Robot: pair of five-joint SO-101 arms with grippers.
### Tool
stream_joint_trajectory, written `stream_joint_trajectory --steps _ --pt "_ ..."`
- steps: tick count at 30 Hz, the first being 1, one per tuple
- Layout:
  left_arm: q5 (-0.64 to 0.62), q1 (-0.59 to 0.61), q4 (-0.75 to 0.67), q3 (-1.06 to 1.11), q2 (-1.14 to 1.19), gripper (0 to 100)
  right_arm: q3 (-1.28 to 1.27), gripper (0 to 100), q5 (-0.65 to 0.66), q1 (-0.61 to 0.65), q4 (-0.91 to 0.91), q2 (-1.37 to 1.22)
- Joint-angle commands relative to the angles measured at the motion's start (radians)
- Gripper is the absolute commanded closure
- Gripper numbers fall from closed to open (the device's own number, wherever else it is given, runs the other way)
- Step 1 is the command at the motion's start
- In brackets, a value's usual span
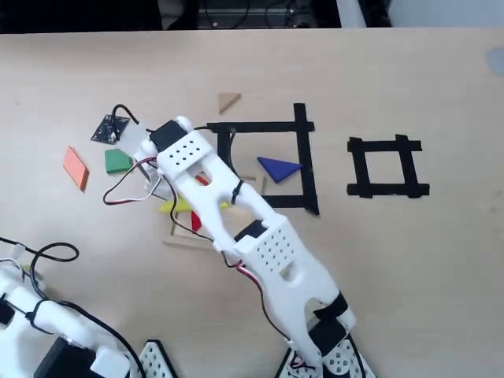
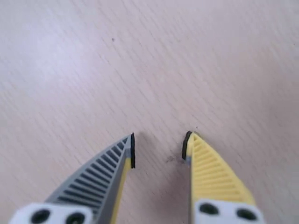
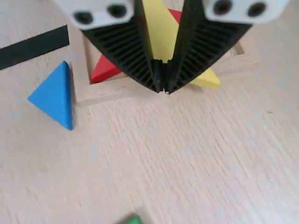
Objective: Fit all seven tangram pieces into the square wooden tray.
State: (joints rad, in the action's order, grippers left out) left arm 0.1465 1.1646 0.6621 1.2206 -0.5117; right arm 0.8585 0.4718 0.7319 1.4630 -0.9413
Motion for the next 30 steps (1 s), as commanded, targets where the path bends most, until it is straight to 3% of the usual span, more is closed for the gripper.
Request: stream_joint_trajectory --steps 1,24,30 --pt "0.008 -0.008 -0.012 -0.004 -0.021 80 0.051 98.7 0.008 -0.015 0.005 0.008" --pt "0.008 -0.01 -0.012 -0.004 -0.02 80 0.03 98.8 0.012 -0.077 0.244 0.008" --pt "0.008 -0.008 -0.012 -0.004 -0.02 80 -0.008 98.8 0.011 -0.147 0.262 0.01"
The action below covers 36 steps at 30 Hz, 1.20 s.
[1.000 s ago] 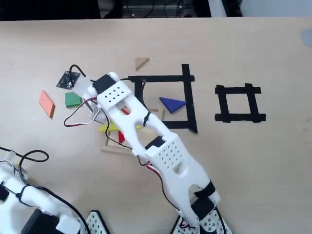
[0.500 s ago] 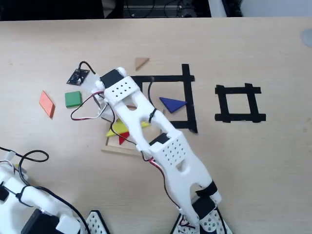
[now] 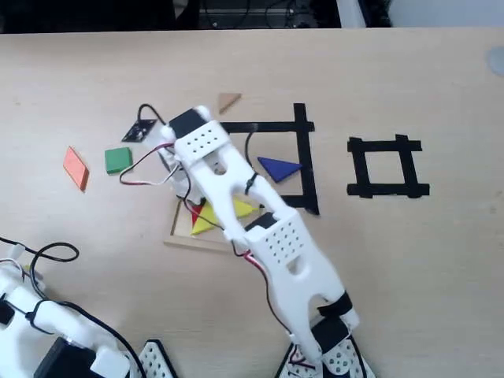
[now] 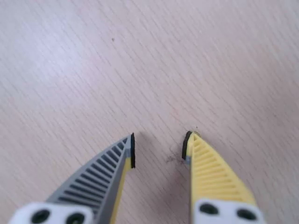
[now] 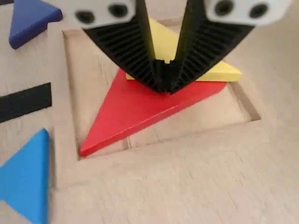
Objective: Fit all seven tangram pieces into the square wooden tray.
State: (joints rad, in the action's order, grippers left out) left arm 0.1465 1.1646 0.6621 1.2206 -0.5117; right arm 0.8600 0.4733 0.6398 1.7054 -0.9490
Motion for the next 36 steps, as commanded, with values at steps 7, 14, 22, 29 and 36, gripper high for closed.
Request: stream_joint_trajectory --steps 7,14,22,29,36 --pt "0.008 -0.012 -0.012 -0.004 -0.02 80 -0.153 98.8 0.008 -0.069 0.011 0.119" --pt "0.008 -0.008 -0.012 -0.004 -0.02 80 -0.348 98.8 0.006 -0.075 -0.026 0.329" --pt "0.008 -0.008 -0.012 -0.004 -0.02 80 -0.625 98.8 0.005 -0.089 -0.299 0.427" --pt "0.008 -0.008 -0.012 -0.004 -0.021 80 -0.538 98.8 0.003 -0.097 -0.299 0.42" --pt "0.008 -0.008 -0.012 -0.004 -0.021 80 -0.521 98.8 0.003 -0.078 -0.285 0.418"
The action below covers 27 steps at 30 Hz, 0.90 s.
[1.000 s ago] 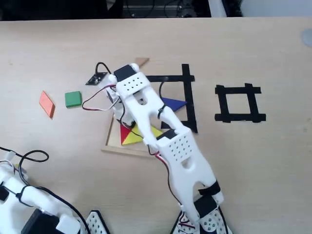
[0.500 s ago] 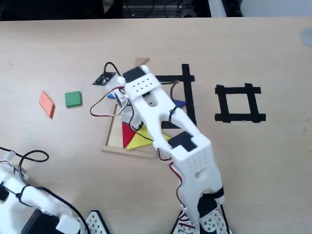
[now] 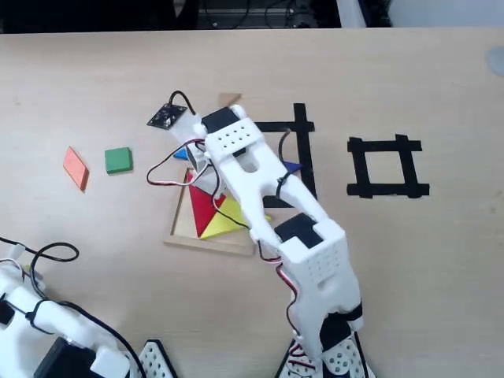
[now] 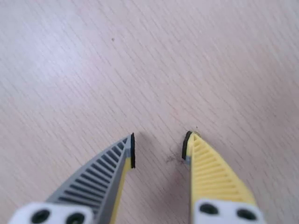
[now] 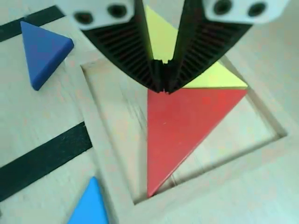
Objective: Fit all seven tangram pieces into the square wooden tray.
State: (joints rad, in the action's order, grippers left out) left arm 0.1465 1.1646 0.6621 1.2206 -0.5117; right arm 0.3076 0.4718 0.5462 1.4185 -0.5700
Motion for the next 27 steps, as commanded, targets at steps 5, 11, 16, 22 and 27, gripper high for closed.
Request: stream_joint_trajectory --steps 5,11,16,22,27 --pt "0.008 -0.008 -0.012 -0.004 -0.021 80 -0.027 98.8 0.003 0.057 -0.017 0.039" --pt "0.008 -0.008 -0.012 -0.004 -0.021 80 -0.087 98.8 -0.041 0.107 -0.071 0.039" --pt "0.008 -0.008 -0.012 -0.004 -0.021 80 -0.09 98.8 -0.044 0.14 -0.094 0.039" --pt "0.008 -0.008 -0.012 -0.004 -0.02 80 -0.097 98.8 -0.038 0.133 -0.058 0.039" --pt "0.008 -0.008 -0.012 -0.004 -0.02 80 -0.111 98.8 -0.037 0.133 -0.054 0.039"
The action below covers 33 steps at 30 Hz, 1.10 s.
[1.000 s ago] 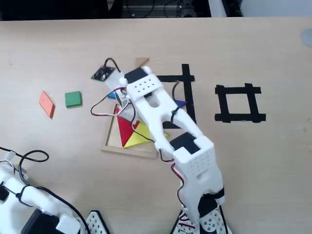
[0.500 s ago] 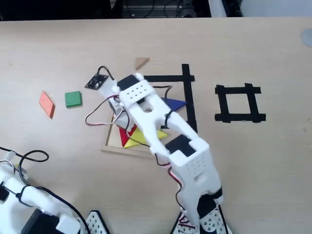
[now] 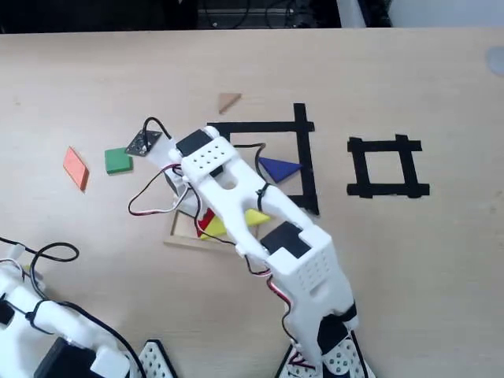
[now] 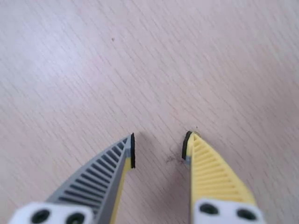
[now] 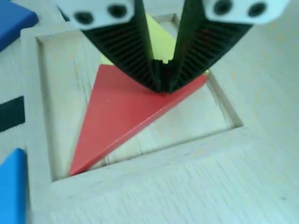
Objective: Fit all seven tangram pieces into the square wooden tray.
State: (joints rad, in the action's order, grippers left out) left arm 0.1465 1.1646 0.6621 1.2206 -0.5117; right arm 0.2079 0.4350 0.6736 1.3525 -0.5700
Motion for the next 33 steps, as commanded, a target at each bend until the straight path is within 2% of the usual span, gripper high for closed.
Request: stream_joint_trajectory --steps 1,12,21,33 --pt "0.008 -0.008 -0.012 -0.004 -0.02 80 -0.022 98.8 0.0 0.006 0.012 0.039" --pt "0.008 -0.01 -0.012 -0.004 -0.02 80 -0.128 98.8 0.0 0.028 -0.043 0.039" --pt "0.008 -0.008 -0.012 -0.004 -0.02 80 -0.122 98.8 -0.009 0.072 -0.201 0.019" --pt "0.008 -0.01 -0.012 -0.004 -0.017 80 0.084 98.8 -0.009 0.075 -0.095 -0.044"
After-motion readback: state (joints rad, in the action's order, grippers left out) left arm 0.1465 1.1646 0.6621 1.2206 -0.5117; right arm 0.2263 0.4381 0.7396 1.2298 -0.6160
